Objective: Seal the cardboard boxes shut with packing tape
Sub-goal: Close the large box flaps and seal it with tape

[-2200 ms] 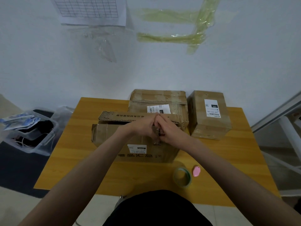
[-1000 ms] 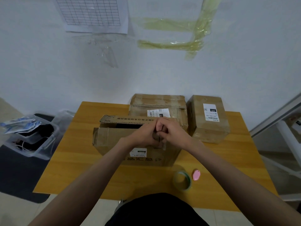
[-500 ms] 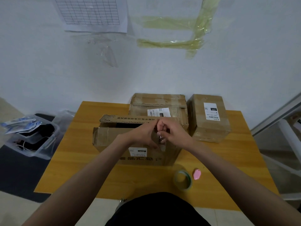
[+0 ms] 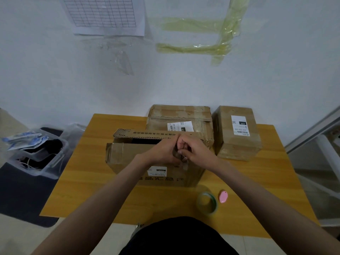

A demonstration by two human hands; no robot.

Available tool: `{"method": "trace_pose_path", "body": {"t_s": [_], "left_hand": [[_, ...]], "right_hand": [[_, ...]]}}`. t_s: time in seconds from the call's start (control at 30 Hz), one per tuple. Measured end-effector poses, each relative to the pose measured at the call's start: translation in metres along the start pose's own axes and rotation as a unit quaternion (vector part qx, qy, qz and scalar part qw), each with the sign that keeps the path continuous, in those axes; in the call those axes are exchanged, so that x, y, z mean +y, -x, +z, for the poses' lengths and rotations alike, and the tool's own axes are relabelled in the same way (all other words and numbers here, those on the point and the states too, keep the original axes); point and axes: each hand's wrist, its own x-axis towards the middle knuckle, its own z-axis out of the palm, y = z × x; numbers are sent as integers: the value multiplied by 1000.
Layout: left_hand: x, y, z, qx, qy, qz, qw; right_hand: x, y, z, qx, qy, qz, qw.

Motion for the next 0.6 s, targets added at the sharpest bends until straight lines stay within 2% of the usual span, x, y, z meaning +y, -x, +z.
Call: {"method": "trace_pose_path", "body": {"t_s": [0.23, 0.6], "left_hand": [[-1, -3, 11, 57, -45, 5, 997], [-4, -10, 16, 57, -139, 4, 989]], "right_hand": [[1, 1, 1, -8, 13, -6, 1000], [-7, 6, -1, -20, 64, -54, 996]]}}
